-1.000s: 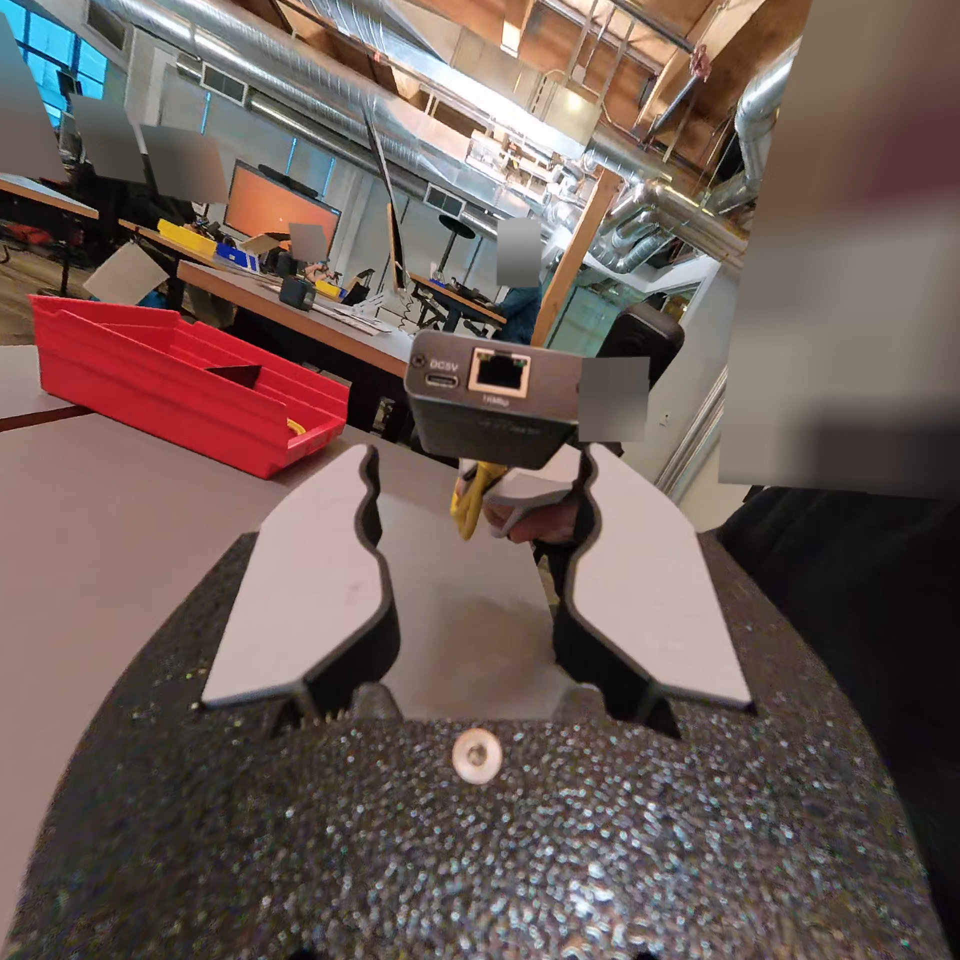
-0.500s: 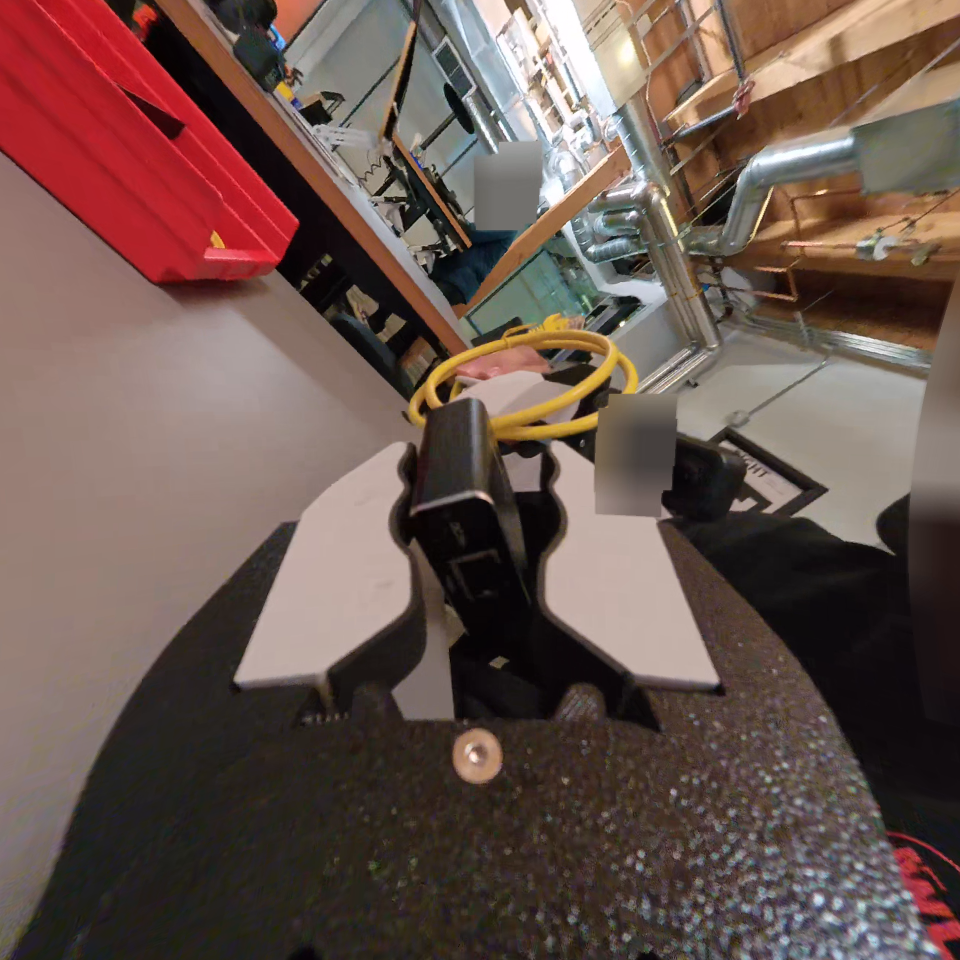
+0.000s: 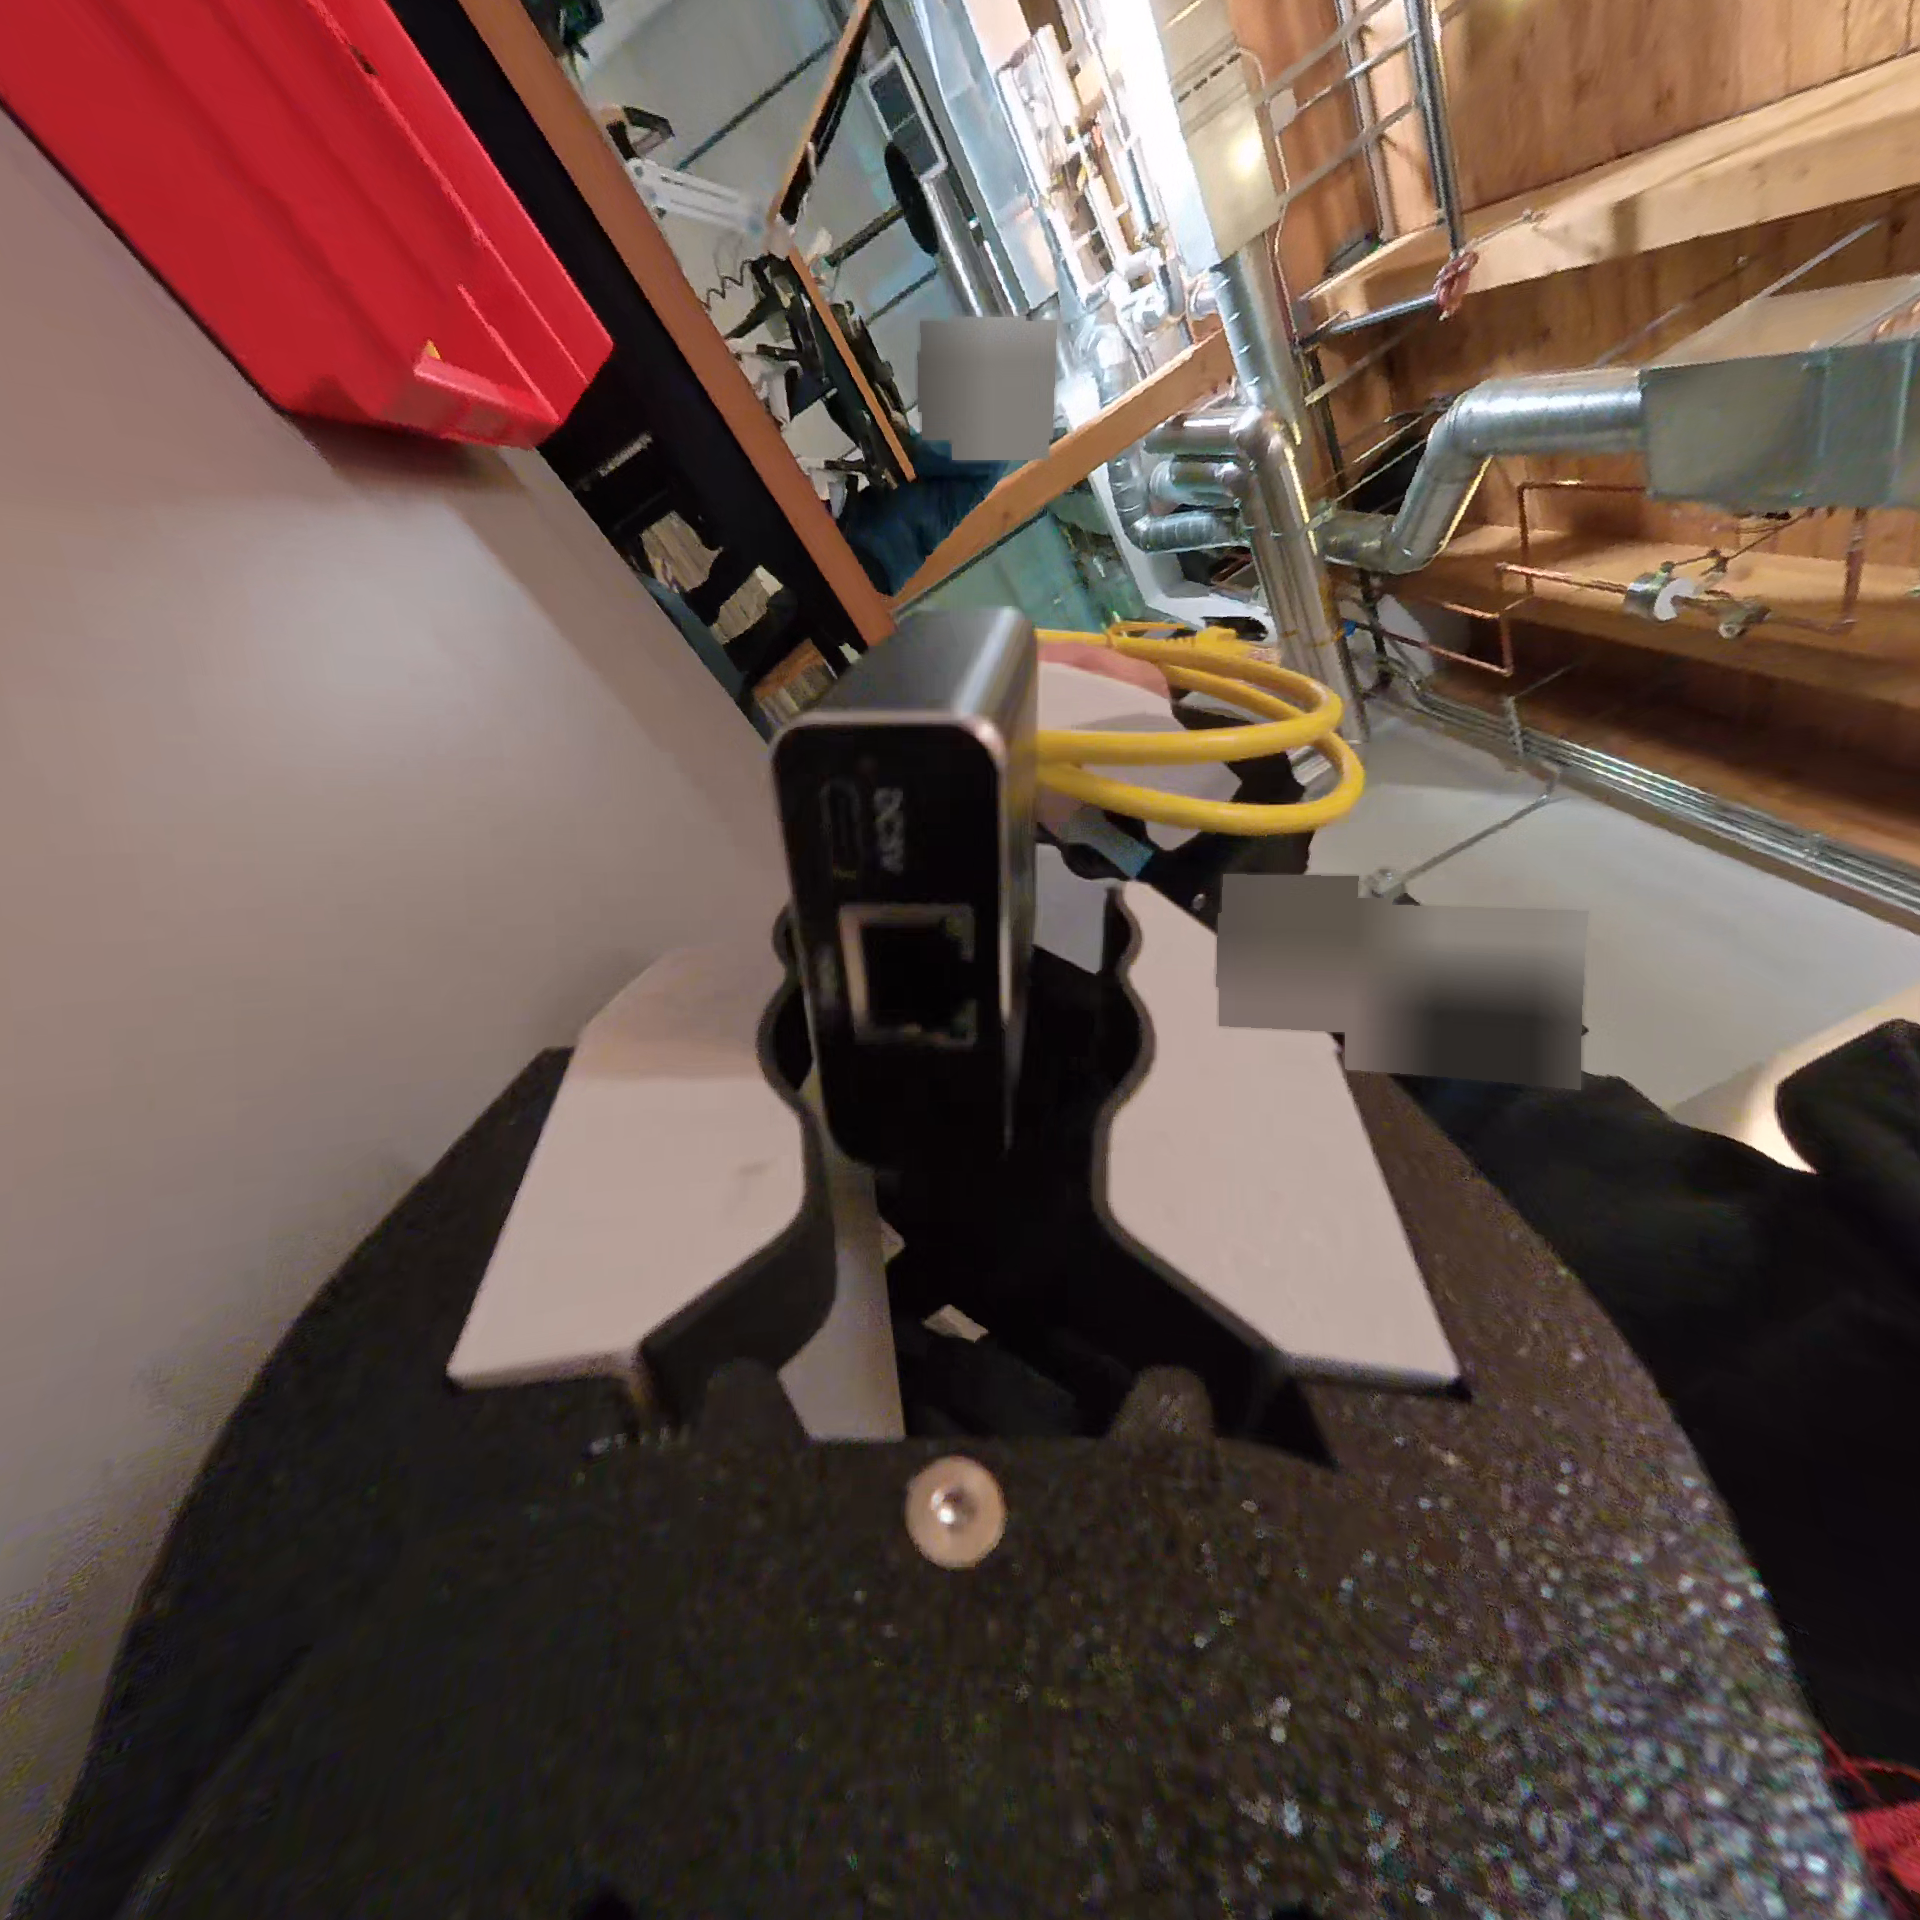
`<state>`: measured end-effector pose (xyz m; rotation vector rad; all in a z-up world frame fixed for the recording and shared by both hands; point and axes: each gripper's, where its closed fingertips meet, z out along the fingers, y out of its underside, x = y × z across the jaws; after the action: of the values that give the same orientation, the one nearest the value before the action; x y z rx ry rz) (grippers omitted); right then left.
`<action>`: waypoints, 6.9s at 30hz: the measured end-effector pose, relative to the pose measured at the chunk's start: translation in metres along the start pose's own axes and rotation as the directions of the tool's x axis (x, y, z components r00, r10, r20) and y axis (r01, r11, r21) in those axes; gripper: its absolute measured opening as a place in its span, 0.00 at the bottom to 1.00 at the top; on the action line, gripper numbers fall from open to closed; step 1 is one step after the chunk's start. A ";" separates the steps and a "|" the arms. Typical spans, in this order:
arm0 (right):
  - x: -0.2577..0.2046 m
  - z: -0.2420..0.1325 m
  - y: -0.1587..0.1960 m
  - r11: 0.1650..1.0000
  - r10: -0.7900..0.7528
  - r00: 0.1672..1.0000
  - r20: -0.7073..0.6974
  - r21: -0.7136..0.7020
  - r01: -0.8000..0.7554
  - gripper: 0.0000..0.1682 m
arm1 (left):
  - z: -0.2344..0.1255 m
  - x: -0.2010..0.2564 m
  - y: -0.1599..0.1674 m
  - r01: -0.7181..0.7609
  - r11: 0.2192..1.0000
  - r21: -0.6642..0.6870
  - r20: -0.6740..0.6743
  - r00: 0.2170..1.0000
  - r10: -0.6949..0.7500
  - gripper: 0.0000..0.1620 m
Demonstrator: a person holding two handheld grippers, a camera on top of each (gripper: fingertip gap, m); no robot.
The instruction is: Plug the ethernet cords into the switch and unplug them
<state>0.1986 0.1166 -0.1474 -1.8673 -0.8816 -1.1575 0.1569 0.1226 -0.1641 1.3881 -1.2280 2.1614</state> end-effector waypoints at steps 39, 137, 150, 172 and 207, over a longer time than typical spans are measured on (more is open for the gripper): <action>-0.006 0.001 -0.006 0.995 -0.071 0.997 -0.010 0.070 0.072 0.07 | 0.004 0.004 -0.017 -0.010 0.989 0.144 -0.067 0.998 0.020 0.24; 0.040 -0.037 -0.060 -0.292 0.540 0.145 0.829 0.347 -0.891 0.08 | 0.005 0.065 -0.033 -0.631 0.709 0.316 0.124 0.768 0.628 0.17; 0.034 -0.026 -0.054 -0.347 0.541 0.055 0.839 0.283 -0.894 0.09 | 0.003 0.052 -0.034 -0.597 0.745 0.297 0.134 0.799 0.586 0.17; 0.022 -0.003 -0.038 -0.432 0.539 -0.119 0.834 0.152 -0.889 0.08 | 0.002 0.026 -0.039 -0.508 0.792 0.338 0.234 0.861 0.452 0.16; 0.010 0.013 -0.026 -0.495 0.502 -0.242 0.830 0.046 -0.868 0.07 | 0.007 0.001 -0.036 -0.441 0.826 0.351 0.256 0.894 0.368 0.16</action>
<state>0.1853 0.1414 -0.1362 -1.1680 0.2749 0.8434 0.1835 0.1388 -0.1440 1.6269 -1.2880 2.7634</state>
